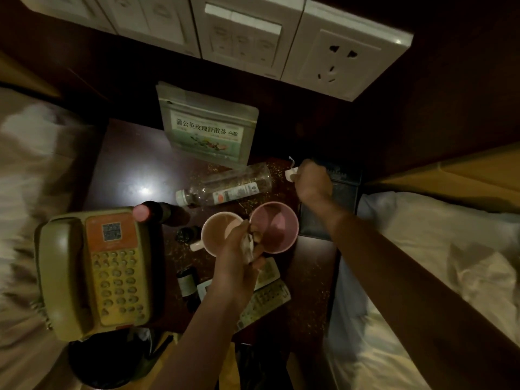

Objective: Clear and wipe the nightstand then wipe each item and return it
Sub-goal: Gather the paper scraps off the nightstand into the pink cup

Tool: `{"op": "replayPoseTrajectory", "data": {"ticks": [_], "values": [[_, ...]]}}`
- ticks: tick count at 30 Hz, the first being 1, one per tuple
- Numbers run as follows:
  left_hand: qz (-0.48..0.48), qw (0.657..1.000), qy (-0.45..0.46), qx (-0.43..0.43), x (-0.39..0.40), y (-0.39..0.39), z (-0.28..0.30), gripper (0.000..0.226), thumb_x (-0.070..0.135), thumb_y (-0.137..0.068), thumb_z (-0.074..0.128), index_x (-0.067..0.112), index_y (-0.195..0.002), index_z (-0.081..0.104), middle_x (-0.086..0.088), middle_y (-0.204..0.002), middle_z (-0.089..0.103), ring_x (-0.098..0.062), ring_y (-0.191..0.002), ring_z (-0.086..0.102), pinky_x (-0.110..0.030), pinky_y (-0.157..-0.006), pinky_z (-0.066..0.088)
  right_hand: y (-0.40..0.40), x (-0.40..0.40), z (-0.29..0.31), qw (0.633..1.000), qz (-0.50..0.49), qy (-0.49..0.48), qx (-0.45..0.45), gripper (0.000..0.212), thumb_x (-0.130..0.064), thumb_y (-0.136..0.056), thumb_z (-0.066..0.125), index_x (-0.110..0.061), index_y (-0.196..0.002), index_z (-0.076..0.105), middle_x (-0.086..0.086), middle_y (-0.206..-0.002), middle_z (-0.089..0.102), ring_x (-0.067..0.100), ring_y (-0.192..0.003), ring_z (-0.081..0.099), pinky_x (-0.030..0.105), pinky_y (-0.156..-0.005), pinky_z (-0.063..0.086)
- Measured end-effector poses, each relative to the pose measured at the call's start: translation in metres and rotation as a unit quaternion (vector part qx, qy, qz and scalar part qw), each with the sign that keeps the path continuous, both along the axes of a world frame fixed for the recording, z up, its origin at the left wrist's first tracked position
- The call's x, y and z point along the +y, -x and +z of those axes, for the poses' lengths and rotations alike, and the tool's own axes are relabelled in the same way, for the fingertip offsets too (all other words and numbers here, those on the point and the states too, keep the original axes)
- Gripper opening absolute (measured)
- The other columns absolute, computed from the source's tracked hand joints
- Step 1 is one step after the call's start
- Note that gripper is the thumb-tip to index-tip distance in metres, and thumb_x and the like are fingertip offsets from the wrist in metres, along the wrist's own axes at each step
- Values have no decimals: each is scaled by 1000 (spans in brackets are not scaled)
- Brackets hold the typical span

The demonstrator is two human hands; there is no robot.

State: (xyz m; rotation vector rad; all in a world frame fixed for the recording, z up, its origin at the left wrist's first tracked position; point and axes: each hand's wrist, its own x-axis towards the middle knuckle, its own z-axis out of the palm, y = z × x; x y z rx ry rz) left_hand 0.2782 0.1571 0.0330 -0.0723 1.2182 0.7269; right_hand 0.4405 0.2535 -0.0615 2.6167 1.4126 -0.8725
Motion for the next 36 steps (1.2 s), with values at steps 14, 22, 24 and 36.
{"op": "replayPoseTrajectory", "data": {"ticks": [14, 22, 24, 36], "values": [[30, 999, -9, 28, -3, 3, -2, 20, 18, -97, 44, 15, -81, 56, 1, -66, 54, -5, -49, 47, -14, -37, 35, 0, -14, 32, 980, -65, -137, 128, 8, -19, -84, 70, -15, -89, 66, 1, -71, 66, 9, -64, 63, 30, -68, 56], [106, 992, -52, -53, -2, 12, -2, 27, 35, -87, 52, 11, -98, 55, -3, -85, 62, -15, -74, 62, -26, -60, 51, 68, -73, 146, 963, 99, -47, 244, 13, -23, -74, 78, -26, -70, 66, -13, -81, 58, 3, -73, 56, 13, -65, 45], [125, 986, -58, -89, -4, 19, 0, 34, 44, -84, 50, 13, -96, 57, -3, -86, 61, -16, -78, 62, -25, -62, 53, 80, -76, 148, 958, 189, 13, 213, 6, -26, -78, 75, -24, -83, 72, -14, -86, 56, 4, -79, 56, 21, -76, 49], [103, 983, -47, 142, -17, 82, -14, 26, 37, -97, 47, 13, -95, 57, 3, -51, 39, -5, -38, 30, -16, -33, 24, 110, 6, 85, 937, 326, -50, 119, 37, -9, -83, 66, -17, -119, 63, 5, -121, 60, 22, -112, 55, 28, -89, 42]]}}
